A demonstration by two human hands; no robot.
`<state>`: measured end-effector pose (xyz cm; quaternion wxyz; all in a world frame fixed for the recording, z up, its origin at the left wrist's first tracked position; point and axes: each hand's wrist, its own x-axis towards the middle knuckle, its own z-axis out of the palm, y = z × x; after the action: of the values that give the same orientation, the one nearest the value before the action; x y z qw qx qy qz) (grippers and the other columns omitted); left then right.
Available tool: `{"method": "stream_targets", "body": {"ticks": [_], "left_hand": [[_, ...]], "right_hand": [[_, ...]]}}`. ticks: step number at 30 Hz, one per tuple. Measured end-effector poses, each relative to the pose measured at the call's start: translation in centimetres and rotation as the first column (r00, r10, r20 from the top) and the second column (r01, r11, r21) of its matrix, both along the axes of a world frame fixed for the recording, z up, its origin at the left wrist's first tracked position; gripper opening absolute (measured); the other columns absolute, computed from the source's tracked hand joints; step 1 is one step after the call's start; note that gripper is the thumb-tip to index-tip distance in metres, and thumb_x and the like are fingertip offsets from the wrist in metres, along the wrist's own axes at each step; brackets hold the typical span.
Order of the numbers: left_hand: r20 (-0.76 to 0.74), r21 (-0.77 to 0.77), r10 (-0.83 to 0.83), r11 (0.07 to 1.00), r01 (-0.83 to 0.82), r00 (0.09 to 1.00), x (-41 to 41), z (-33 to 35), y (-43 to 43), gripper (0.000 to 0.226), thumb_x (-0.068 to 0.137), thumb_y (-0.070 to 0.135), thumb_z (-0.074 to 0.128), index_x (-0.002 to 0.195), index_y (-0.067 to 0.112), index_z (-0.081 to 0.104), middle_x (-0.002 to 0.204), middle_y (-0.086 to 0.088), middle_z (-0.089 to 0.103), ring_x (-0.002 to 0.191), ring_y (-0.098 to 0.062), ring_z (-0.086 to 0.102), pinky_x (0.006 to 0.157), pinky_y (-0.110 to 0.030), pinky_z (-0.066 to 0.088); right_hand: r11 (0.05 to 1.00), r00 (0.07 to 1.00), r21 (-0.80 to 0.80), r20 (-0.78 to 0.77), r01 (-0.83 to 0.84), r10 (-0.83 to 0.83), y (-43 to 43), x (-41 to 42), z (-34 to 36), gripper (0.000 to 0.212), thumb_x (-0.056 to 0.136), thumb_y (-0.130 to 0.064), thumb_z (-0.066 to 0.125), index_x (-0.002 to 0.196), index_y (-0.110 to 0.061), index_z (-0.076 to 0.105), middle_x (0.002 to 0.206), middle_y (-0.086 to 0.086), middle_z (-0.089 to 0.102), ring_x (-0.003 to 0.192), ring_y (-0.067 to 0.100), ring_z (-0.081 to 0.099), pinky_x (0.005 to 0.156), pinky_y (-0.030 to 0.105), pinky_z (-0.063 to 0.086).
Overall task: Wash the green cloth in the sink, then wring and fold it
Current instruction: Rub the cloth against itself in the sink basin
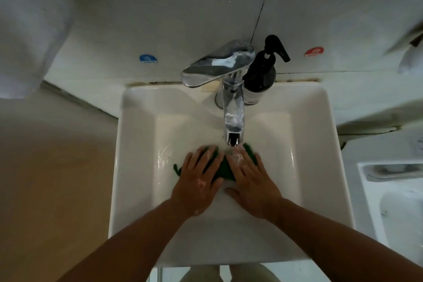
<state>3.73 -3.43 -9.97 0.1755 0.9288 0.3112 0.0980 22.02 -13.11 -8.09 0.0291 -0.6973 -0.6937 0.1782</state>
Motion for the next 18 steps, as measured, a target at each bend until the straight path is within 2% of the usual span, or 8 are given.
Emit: {"method": "stream_targets", "body": {"ticks": [2, 5, 9, 11, 12, 14, 16, 18], "left_hand": [[0.004, 0.008, 0.010, 1.000, -0.010, 1.000, 1.1, -0.3, -0.9, 0.057, 0.103, 0.043, 0.038, 0.149, 0.010, 0.045, 0.150, -0.011, 0.047, 0.138, -0.036, 0.041, 0.111, -0.052, 0.035], [0.005, 0.075, 0.095, 0.993, -0.095, 0.995, 2.8, -1.0, -0.2, 0.051, 0.099, 0.040, 0.044, 0.140, 0.009, 0.052, 0.129, -0.009, 0.056, 0.116, -0.033, 0.051, 0.092, -0.045, 0.044], [0.081, 0.293, 0.040, 0.954, -0.062, 0.996, 4.2, -1.3, 2.7, 0.035, 0.097, 0.039, 0.048, 0.105, 0.008, 0.062, 0.089, -0.010, 0.055, 0.075, -0.027, 0.048, 0.064, -0.037, 0.039], [0.023, 0.291, 0.023, 0.956, -0.029, 0.999, 4.7, -0.3, 4.3, 0.041, 0.095, 0.042, 0.045, 0.089, 0.007, 0.066, 0.070, -0.010, 0.057, 0.057, -0.027, 0.053, 0.048, -0.034, 0.044], [-0.072, 0.235, 0.022, 0.972, -0.004, 0.997, 5.0, 0.4, 4.9, 0.049, 0.095, 0.046, 0.039, 0.086, 0.008, 0.068, 0.066, -0.008, 0.058, 0.051, -0.027, 0.055, 0.043, -0.031, 0.043], [-0.246, 0.107, 0.017, 0.994, 0.010, 0.969, 5.1, 1.4, 5.4, 0.066, 0.094, 0.058, 0.022, 0.091, 0.015, 0.071, 0.069, -0.005, 0.064, 0.052, -0.026, 0.061, 0.046, -0.028, 0.039], [-0.146, 0.087, 0.058, 0.995, -0.046, 0.988, 4.7, 2.3, 5.4, 0.062, 0.095, 0.061, 0.028, 0.087, 0.018, 0.073, 0.072, -0.003, 0.066, 0.060, -0.024, 0.062, 0.051, -0.028, 0.041], [0.031, 0.074, 0.071, 0.995, -0.074, 0.997, 3.4, 2.0, 4.7, 0.047, 0.096, 0.050, 0.046, 0.097, 0.014, 0.075, 0.093, -0.009, 0.067, 0.083, -0.026, 0.062, 0.069, -0.036, 0.053]], "right_hand": [[1.000, 0.998, 0.020, 0.066, -0.014, 0.012, 0.7, -0.4, -0.7, 0.072, 0.099, -0.052, 0.042, 0.152, -0.003, 0.036, 0.157, 0.018, 0.037, 0.148, 0.036, 0.030, 0.118, 0.062, 0.023], [0.983, 0.992, 0.181, 0.123, -0.016, -0.007, 2.6, -0.1, -1.7, 0.052, 0.094, -0.038, 0.051, 0.133, -0.005, 0.057, 0.122, 0.014, 0.063, 0.116, 0.035, 0.056, 0.101, 0.053, 0.042], [0.975, 0.990, 0.224, 0.138, -0.008, -0.024, 5.6, 1.3, -1.7, 0.018, 0.083, -0.031, 0.065, 0.092, -0.015, 0.065, 0.079, 0.004, 0.063, 0.074, 0.029, 0.058, 0.071, 0.038, 0.040], [0.989, 0.995, 0.146, 0.099, 0.001, -0.015, 6.9, 1.7, 0.0, 0.017, 0.079, -0.031, 0.069, 0.076, -0.017, 0.060, 0.068, 0.002, 0.061, 0.062, 0.026, 0.058, 0.062, 0.032, 0.037], [0.996, 0.996, 0.088, 0.092, 0.011, -0.019, 7.3, 2.1, 1.0, 0.022, 0.081, -0.034, 0.070, 0.074, -0.017, 0.059, 0.067, 0.001, 0.060, 0.061, 0.025, 0.059, 0.060, 0.031, 0.036], [0.999, 0.997, -0.029, 0.075, 0.037, -0.035, 7.7, 2.7, 2.2, 0.030, 0.089, -0.046, 0.063, 0.076, -0.021, 0.054, 0.069, -0.002, 0.055, 0.066, 0.021, 0.057, 0.064, 0.030, 0.032], [0.996, 0.996, -0.007, 0.004, 0.090, -0.090, 7.2, 2.7, 2.4, 0.036, 0.085, -0.054, 0.063, 0.072, -0.024, 0.046, 0.068, -0.007, 0.047, 0.073, 0.019, 0.054, 0.071, 0.032, 0.029], [0.977, 0.966, 0.043, -0.163, 0.210, -0.201, 5.5, 2.2, 2.0, 0.030, 0.081, -0.047, 0.071, 0.085, -0.022, 0.055, 0.090, -0.002, 0.055, 0.093, 0.020, 0.053, 0.082, 0.033, 0.040]]}}
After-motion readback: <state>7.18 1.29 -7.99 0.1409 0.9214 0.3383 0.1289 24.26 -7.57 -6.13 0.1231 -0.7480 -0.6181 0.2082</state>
